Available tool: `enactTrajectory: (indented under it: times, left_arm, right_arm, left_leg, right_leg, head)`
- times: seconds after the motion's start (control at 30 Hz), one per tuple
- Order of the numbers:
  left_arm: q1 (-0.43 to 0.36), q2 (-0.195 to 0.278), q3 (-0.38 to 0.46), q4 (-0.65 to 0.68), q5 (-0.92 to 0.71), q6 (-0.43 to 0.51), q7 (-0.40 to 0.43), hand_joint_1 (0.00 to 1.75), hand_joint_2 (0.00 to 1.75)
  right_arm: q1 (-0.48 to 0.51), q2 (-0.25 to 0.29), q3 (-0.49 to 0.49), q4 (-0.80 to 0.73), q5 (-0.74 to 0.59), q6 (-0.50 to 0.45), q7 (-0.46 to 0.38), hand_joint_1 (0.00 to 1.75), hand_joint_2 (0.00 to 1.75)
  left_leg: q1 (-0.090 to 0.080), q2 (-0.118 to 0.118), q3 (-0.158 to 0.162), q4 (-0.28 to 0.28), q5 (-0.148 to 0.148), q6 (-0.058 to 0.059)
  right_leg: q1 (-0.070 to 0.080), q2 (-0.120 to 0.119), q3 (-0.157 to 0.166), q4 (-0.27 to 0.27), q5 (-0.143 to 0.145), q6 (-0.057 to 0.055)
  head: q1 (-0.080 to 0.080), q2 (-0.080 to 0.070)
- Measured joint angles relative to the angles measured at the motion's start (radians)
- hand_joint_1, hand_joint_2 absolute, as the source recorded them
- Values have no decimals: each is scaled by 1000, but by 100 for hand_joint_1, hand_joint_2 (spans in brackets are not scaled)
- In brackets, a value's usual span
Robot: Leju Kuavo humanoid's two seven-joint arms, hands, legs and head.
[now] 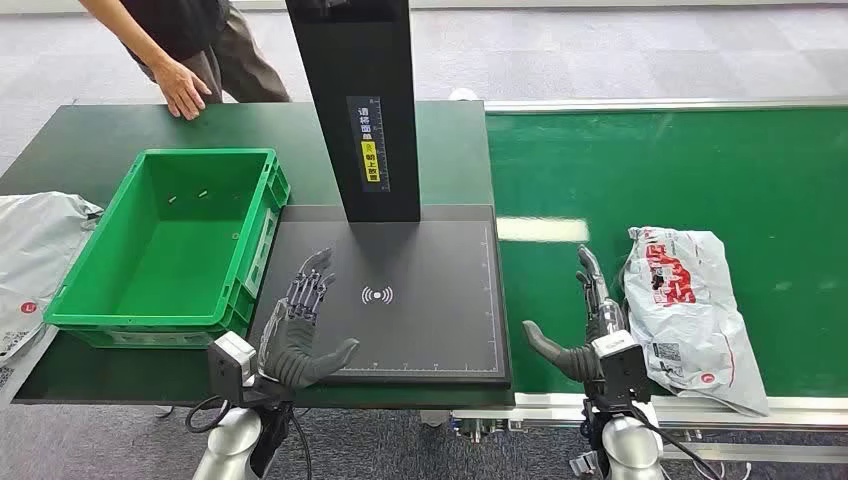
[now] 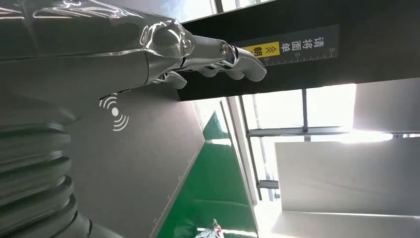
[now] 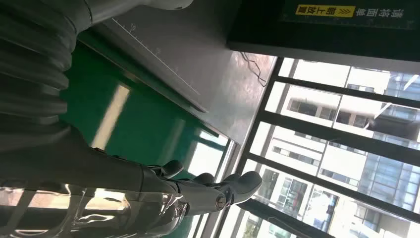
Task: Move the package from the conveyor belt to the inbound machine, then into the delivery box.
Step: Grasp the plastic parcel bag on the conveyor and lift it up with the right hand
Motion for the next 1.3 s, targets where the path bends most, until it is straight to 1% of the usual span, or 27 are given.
enactTrajectory:
  times: [0.07, 0.17, 0.23, 0.33, 0.43, 0.53, 0.63, 0.8, 0.87, 0.93, 1.13, 1.3]
  left_arm:
    - [0, 0, 0, -3, 0, 0, 1, 0, 175]
    - [1, 0, 0, -12, 0, 0, 4, 0, 175]
    - [3, 0, 0, -18, 0, 0, 7, 0, 175]
    - [14, -2, 2, -31, -2, -1, 11, 0, 175]
    - [24, -6, 7, -40, -6, -3, 11, 0, 175]
    - [30, -8, 11, -44, -8, -4, 11, 0, 175]
    - [31, -8, 14, -43, -7, -8, -3, 0, 175]
    - [24, -4, 15, -36, 5, -9, -24, 0, 175]
    - [22, -2, 15, -33, 8, -9, -27, 0, 175]
    - [20, 0, 15, -32, 12, -9, -27, 0, 175]
    - [20, 7, 15, -31, 27, -3, -26, 0, 175]
    - [17, 10, 15, -31, 36, 13, -8, 0, 175]
  right_arm:
    - [-1, -1, 0, 0, 14, -17, 7, 0, 175]
    - [-7, -6, 0, 0, 55, -67, 27, 0, 175]
    - [-15, -12, -1, 2, 106, -118, 61, 0, 175]
    - [-39, -29, -9, 19, 223, -209, 128, 0, 175]
    - [-72, -47, -29, 51, 276, -229, 152, 0, 175]
    - [-107, -63, -45, 96, 350, -269, 200, 0, 175]
    - [-187, -100, -59, 208, 435, -302, 243, 0, 175]
    - [-359, -177, -76, 456, 485, -304, 269, 0, 175]
    - [-399, -195, -77, 519, 490, -304, 272, 0, 175]
    - [-429, -208, -77, 574, 510, -305, 296, 0, 175]
    - [-494, -241, -72, 727, 596, -270, 439, 0, 175]
    - [-539, -262, -40, 821, 685, -171, 627, 0, 175]
  left_leg:
    - [0, 0, 0, 0, 0, 0]
    - [0, 0, 0, 0, 0, 0]
    - [0, 0, 0, 0, 0, 0]
    - [0, 0, 0, 0, 0, 0]
    - [0, 0, 0, 0, 0, 0]
    - [0, 0, 0, 0, 0, 0]
    - [0, 1, 0, 0, 0, 0]
    - [0, 0, 0, 2, 1, 1]
    - [0, 0, 0, 2, 1, 1]
    - [0, 0, 0, 2, 1, 1]
    - [0, -1, -1, 2, 1, 1]
    - [0, -1, -1, 2, 1, 1]
  right_leg:
    - [0, 0, 0, 0, 0, 0]
    - [0, 0, 0, 0, 0, 0]
    - [0, 0, 0, 0, 0, 0]
    - [0, 0, 0, 0, 0, 0]
    - [0, 0, 0, 0, 0, 0]
    - [0, 0, 0, 0, 0, 0]
    - [0, 1, 0, 0, 1, 0]
    - [0, -1, 0, 0, 2, 1]
    - [0, -1, 0, 0, 2, 2]
    - [0, 0, 0, 0, 2, 2]
    - [0, -2, 0, 0, 1, 2]
    - [0, -1, 0, 0, 1, 2]
  head:
    - [0, 0]
    - [0, 0]
    - [0, 0]
    - [0, 0]
    - [0, 0]
    - [0, 0]
    - [0, 0]
    - [0, 0]
    - [0, 0]
    - [0, 0]
    - [0, 0]
    - [0, 0]
